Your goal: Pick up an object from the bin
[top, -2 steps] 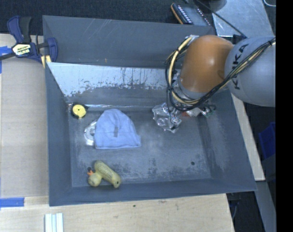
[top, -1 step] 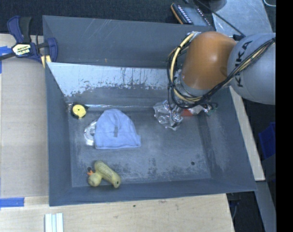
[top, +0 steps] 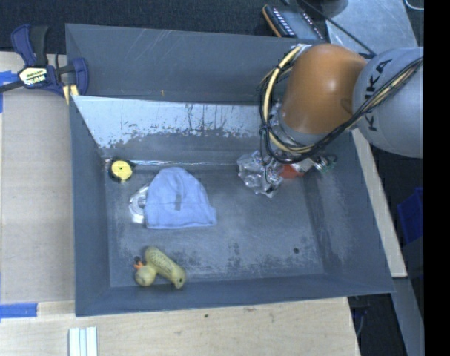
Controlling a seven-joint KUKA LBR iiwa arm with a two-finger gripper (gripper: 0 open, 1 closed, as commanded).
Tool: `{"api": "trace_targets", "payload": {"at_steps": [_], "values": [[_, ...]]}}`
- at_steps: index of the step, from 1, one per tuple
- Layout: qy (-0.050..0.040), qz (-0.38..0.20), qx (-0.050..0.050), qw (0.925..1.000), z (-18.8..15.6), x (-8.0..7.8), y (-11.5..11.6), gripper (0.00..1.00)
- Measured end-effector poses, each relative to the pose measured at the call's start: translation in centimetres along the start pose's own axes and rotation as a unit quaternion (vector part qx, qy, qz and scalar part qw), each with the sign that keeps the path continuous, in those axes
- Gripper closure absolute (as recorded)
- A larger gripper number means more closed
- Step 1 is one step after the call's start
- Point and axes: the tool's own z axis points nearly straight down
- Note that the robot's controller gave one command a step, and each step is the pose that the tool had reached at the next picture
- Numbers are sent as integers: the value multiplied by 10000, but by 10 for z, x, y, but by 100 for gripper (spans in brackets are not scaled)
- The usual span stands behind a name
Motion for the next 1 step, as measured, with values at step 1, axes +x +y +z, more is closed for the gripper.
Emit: {"api": "trace_targets", "payload": {"at_steps": [1], "values": [[-5,6,3,10000,-10,0,0,100]]}}
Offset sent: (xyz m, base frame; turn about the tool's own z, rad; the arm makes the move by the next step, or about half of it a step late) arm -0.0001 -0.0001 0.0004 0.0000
